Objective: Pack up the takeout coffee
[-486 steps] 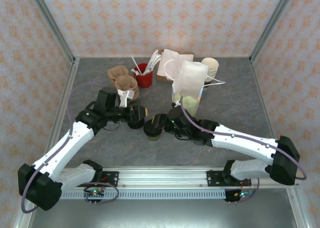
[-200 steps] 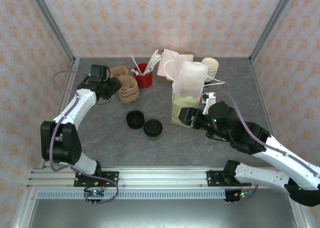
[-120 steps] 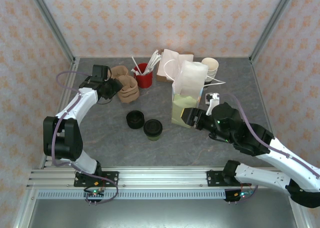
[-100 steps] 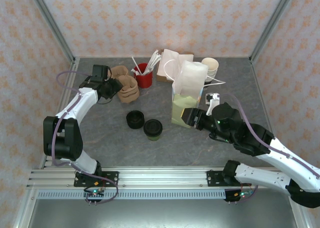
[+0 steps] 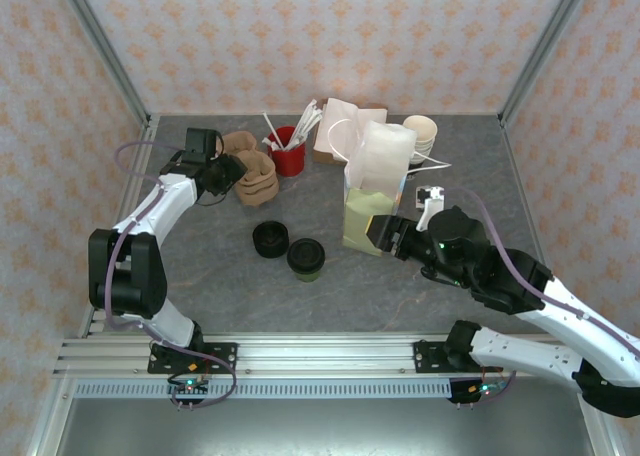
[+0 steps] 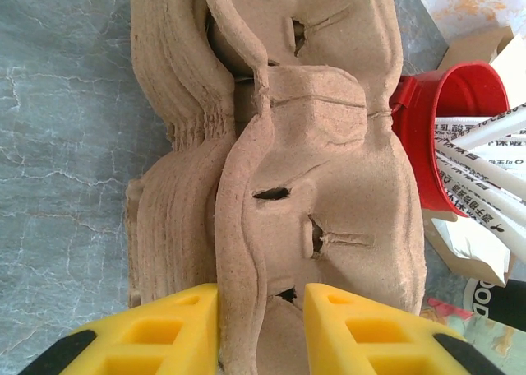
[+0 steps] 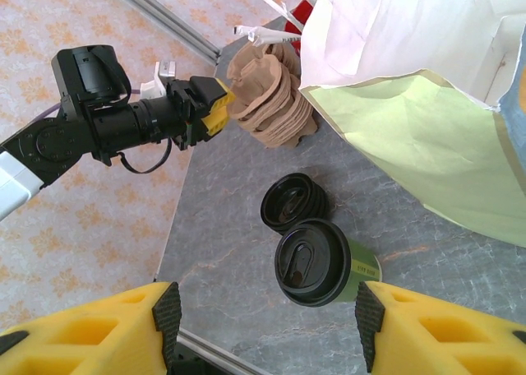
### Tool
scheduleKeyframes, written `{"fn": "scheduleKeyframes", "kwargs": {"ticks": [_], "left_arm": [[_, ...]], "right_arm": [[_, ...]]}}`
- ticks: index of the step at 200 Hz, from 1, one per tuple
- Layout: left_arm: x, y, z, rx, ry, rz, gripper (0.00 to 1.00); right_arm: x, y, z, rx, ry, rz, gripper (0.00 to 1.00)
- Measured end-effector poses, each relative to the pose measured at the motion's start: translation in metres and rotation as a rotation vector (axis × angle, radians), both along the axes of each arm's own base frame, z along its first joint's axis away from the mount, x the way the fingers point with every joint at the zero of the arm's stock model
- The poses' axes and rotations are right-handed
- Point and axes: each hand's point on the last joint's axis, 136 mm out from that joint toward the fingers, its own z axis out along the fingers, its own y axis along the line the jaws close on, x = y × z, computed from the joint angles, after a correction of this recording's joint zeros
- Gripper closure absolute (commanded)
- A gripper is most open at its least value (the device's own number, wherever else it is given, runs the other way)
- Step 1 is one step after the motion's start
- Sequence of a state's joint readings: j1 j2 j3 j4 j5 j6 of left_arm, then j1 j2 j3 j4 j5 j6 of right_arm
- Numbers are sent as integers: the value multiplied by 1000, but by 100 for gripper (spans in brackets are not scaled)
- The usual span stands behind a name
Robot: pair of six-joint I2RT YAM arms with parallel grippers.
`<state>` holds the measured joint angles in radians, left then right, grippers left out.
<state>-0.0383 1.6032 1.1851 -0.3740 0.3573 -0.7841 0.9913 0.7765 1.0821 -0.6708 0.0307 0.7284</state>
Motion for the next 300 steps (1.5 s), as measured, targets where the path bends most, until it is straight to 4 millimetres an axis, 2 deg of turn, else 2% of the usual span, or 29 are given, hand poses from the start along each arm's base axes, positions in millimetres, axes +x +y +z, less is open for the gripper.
{"fn": "scheduleKeyframes", "kwargs": {"ticks": [49, 82, 157, 191, 227, 245, 272, 300], "left_arm": [[2, -1, -6, -6, 12, 3, 75], [3, -1, -6, -23, 14, 15, 87], [18, -6, 21, -60, -50, 23, 93], [27, -6, 56, -64, -127, 20, 96], [12, -5, 105, -55, -207, 12, 97], [-1, -4, 133, -43, -262, -3, 97], [-32, -6, 173, -17, -346, -46, 97], [-73, -23, 220, -8, -475, -140, 97]], "right_arm": [[-2, -3, 3, 9, -6, -1, 40], [-2, -5, 4, 14, -11, -5, 40], [-2, -5, 5, 15, -14, -7, 41], [-3, -7, 7, 23, -19, -7, 42], [-5, -9, 15, 46, -49, -1, 43], [-5, -9, 19, 55, -68, 8, 43], [-5, -4, 26, 70, -108, 35, 43], [-6, 6, 36, 97, -160, 86, 43]]}}
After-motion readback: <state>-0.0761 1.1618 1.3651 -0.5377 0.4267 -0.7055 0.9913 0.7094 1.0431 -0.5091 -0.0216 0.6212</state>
